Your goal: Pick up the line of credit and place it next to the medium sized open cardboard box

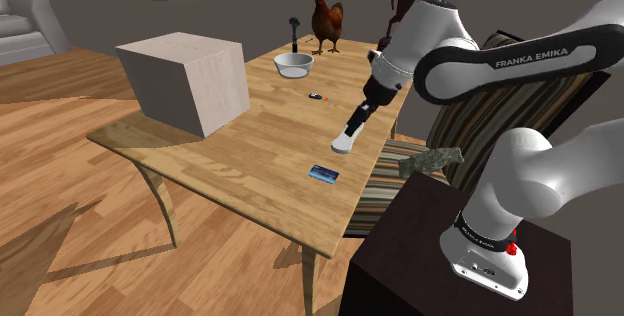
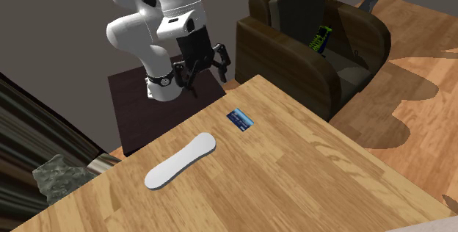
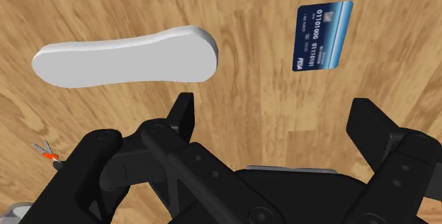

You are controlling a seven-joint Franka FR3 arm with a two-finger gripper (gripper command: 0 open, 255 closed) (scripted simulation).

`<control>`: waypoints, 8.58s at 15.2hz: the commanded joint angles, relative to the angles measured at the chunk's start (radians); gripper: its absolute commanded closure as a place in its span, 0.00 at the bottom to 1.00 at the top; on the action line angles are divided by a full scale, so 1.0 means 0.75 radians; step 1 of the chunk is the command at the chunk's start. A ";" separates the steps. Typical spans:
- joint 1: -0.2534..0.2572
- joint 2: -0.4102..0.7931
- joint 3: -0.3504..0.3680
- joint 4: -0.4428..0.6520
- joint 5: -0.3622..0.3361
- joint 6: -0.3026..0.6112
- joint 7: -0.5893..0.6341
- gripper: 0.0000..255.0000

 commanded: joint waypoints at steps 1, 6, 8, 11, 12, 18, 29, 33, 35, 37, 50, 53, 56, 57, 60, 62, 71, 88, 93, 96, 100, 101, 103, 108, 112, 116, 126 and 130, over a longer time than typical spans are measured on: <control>0.030 0.052 0.041 -0.073 0.018 0.189 0.013 0.00; 0.067 0.294 0.153 -0.171 0.030 0.663 0.056 0.00; 0.045 0.429 0.223 -0.183 0.012 0.864 0.088 0.00; -0.023 0.562 0.314 -0.173 -0.022 1.027 0.127 0.00; -0.045 0.594 0.332 -0.166 -0.030 1.053 0.132 0.00; -0.251 0.764 0.513 -0.116 -0.088 1.185 0.173 0.00; -0.251 0.764 0.513 -0.116 -0.087 1.185 0.172 1.00; -0.251 0.764 0.513 -0.116 -0.087 1.185 0.172 1.00; -0.251 0.764 0.513 -0.116 -0.087 1.185 0.172 1.00; -0.174 0.721 0.437 -0.111 -0.075 1.132 0.159 1.00; 0.008 0.467 0.253 -0.037 -0.006 0.795 0.083 1.00; 0.020 0.420 0.236 -0.011 0.000 0.722 0.074 1.00; 0.029 0.378 0.222 0.018 0.004 0.651 0.066 1.00; 0.031 0.365 0.218 0.028 0.004 0.628 0.064 1.00; 0.035 0.329 0.207 0.061 0.006 0.559 0.058 1.00; 0.037 0.308 0.200 0.084 0.006 0.515 0.054 1.00; 0.040 0.237 0.175 0.203 0.002 0.325 0.042 1.00; 0.031 0.194 0.141 0.480 -0.014 0.005 0.030 1.00; 0.026 0.200 0.134 0.573 -0.019 -0.082 0.028 1.00; 0.023 0.207 0.130 0.632 -0.023 -0.134 0.027 1.00; 0.020 0.219 0.126 0.707 -0.027 -0.197 0.027 1.00; 0.011 0.272 0.127 0.743 -0.033 -0.180 0.024 1.00; -0.005 0.378 0.130 0.820 -0.045 -0.151 0.019 1.00; -0.040 0.644 0.142 1.042 -0.086 -0.110 0.017 1.00; -0.061 0.859 0.154 1.253 -0.129 -0.109 0.024 1.00; -0.069 1.083 0.162 1.502 -0.181 -0.139 0.036 1.00; -0.047 1.457 0.159 1.914 -0.266 -0.185 0.049 1.00; -0.051 1.443 0.157 1.821 -0.265 -0.106 0.052 1.00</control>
